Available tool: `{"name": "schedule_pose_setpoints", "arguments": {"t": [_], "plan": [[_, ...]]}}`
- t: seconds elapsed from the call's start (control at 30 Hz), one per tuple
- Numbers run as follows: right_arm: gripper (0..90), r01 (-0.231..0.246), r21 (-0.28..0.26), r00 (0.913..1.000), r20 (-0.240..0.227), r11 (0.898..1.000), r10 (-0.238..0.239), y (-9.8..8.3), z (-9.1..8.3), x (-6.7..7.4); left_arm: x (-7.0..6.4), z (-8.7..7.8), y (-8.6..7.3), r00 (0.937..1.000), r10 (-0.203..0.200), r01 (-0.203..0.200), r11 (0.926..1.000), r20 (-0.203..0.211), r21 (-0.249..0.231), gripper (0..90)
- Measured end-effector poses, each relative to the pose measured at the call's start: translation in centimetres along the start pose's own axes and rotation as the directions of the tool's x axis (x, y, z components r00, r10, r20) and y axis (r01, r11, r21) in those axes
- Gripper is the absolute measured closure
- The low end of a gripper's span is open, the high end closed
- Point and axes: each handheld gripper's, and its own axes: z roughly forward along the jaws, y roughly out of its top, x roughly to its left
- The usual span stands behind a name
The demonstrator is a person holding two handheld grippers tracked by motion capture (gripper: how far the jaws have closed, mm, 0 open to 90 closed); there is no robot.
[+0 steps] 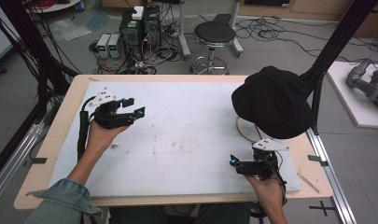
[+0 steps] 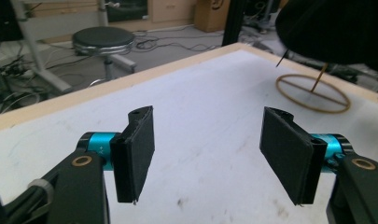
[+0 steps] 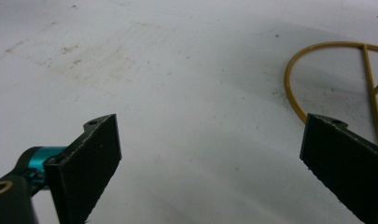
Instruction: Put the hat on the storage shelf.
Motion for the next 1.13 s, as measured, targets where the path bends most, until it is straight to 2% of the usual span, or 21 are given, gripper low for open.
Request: {"name": "schedule_pose_setpoints", "arguments": {"t": [0.1,0.23,0.27,0.37,0.43,0.57,0.73,0.87,0.93,1.07,1.13], "plan": [[4.9,0.008,-0.003,1.0,-0.001,1.0,-0.008,0.1,0.1,0.0,-0.1,-1.0,-1.0,0.9999,-0.002,0.002,0.9998,-0.016,0.02,35.8],[4.9,0.008,0.0,1.0,-0.002,1.0,-0.008,0.2,0.1,0.1,-0.7,-2.3,-2.7,0.999,-0.013,0.014,0.9999,-0.042,0.004,35.6],[4.9,0.015,-0.005,0.9999,-0.003,1.0,-0.015,0.2,0.2,0.1,-0.9,-2.5,-3.2,0.9992,-0.015,0.016,0.9998,-0.037,0.01,35.4],[4.9,0.014,-0.004,0.9999,-0.005,1.0,-0.014,0.2,0.2,0.1,-1.8,-3.0,-4.9,0.9988,0.002,-0.001,0.9996,-0.049,0.027,35.3],[4.9,0.012,-0.004,0.9999,-0.002,1.0,-0.012,0.2,0.2,0.1,-2.3,-3.4,-6.0,0.9989,-0.007,0.008,0.9997,-0.046,0.021,35.3],[4.9,0.014,-0.003,0.9999,-0.005,1.0,-0.014,0.3,0.3,0.2,-3.2,-4.2,-7.5,0.9981,0.002,-0.001,0.9997,-0.061,0.026,35.3],[4.9,0.011,-0.001,0.9999,-0.008,1.0,-0.011,0.3,0.5,0.2,-3.5,-5.3,-8.8,0.9965,0.013,-0.011,0.9996,-0.082,0.025,35.2],[4.9,0.016,-0.004,0.9998,-0.007,1.0,-0.016,0.4,0.6,0.3,-3.3,-6.0,-9.5,0.9956,-0.013,0.014,0.9998,-0.093,0.013,35.2],[4.9,0.016,-0.003,0.9998,-0.01,1.0,-0.016,0.5,0.7,0.3,-3.1,-6.3,-9.6,0.9951,-0.023,0.024,0.9997,-0.096,0.008,35.1],[4.9,0.009,0.003,0.9999,-0.013,1.0,-0.009,0.6,0.8,0.6,-3.1,-6.5,-9.6,0.9948,-0.018,0.019,0.9998,-0.1,0.004,35.1],[4.9,0.024,0.0,0.9996,-0.014,1.0,-0.024,0.6,0.9,0.6,-3.1,-6.5,-9.7,0.9949,-0.014,0.015,0.9999,-0.1,0.008,35.1]]}}
